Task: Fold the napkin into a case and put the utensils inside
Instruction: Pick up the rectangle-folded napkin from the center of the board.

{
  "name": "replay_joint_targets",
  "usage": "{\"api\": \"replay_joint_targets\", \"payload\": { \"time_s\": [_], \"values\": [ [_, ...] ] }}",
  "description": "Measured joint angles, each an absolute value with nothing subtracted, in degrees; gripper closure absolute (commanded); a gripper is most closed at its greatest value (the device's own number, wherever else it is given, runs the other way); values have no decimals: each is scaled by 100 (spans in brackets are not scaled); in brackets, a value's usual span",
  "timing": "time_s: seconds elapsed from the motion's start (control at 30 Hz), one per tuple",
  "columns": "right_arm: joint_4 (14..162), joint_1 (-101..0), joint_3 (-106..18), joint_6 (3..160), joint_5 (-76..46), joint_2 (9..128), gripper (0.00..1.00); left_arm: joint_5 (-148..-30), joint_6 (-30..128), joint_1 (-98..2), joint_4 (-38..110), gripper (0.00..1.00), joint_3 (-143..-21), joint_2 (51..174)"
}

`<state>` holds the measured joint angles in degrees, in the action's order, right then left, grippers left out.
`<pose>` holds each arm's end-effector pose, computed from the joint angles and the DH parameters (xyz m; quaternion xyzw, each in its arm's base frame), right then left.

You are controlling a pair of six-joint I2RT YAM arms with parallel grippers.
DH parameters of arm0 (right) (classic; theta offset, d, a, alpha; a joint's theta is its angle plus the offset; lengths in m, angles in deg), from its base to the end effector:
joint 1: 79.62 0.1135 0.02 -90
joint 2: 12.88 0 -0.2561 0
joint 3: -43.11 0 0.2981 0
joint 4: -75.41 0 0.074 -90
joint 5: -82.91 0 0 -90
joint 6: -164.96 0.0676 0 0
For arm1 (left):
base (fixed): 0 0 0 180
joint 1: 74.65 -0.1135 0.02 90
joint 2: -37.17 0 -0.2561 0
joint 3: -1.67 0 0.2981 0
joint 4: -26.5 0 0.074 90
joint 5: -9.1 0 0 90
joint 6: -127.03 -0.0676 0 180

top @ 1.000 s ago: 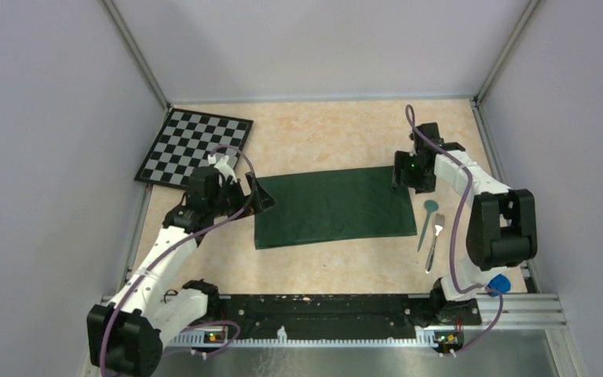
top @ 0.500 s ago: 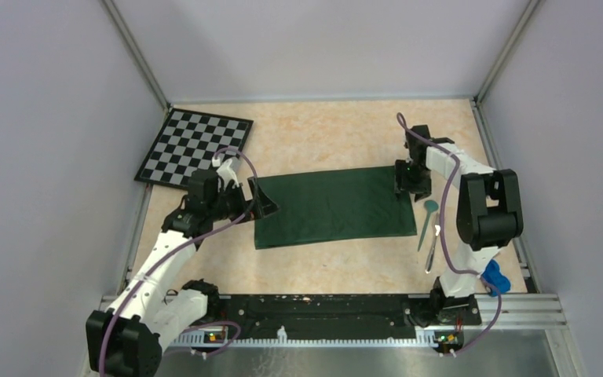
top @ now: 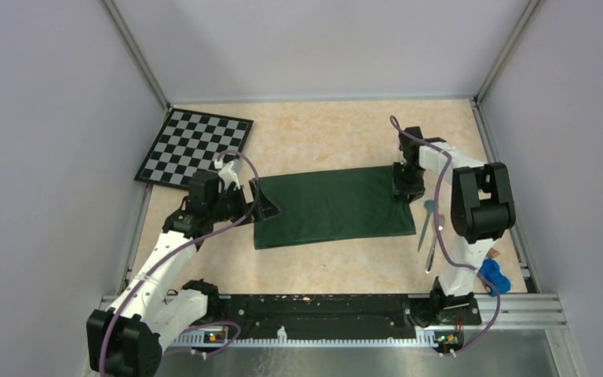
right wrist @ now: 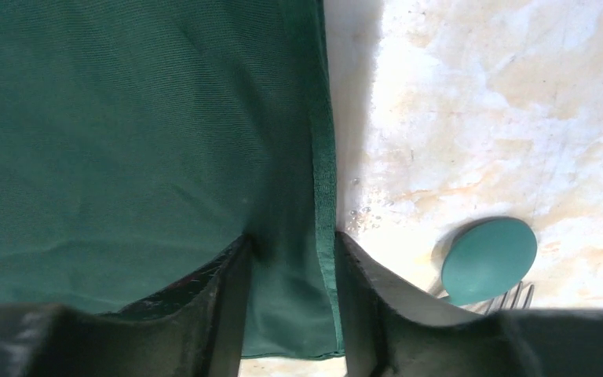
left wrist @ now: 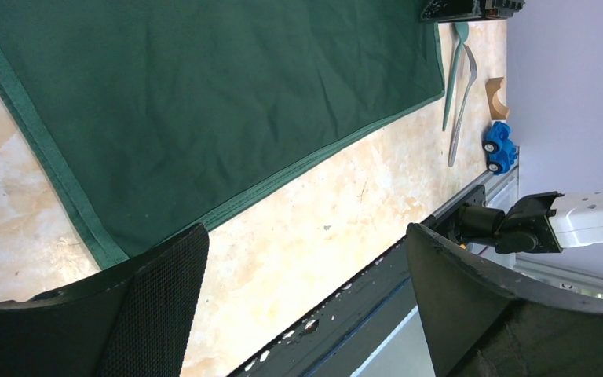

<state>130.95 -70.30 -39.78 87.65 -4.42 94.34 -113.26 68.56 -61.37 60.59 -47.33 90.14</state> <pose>0.3877 0.0604 0.0960 0.0313 0.9953 -0.0059 0.0911 0.2509 -0.0964 0.2165 -0.0164 0.8718 -0.3919 0.2933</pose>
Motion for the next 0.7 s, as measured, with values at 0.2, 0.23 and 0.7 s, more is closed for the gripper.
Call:
{"api": "replay_joint_targets", "payload": {
  "time_s": [0.2,0.23,0.7],
  "values": [
    [12981,-6988,-3981,8795,-483,9453,95,-11348,6854,-6137,6072,1,-4733,9009],
    [12950,-6988,-3978,8778,-499,9453,100,-11348,6854,-6137,6074,1,-4733,9003],
    [12902,-6890,-3989,8150,223,9357,100,-11593,7029,-6137,5991,1,-4731,9029]
  ]
}}
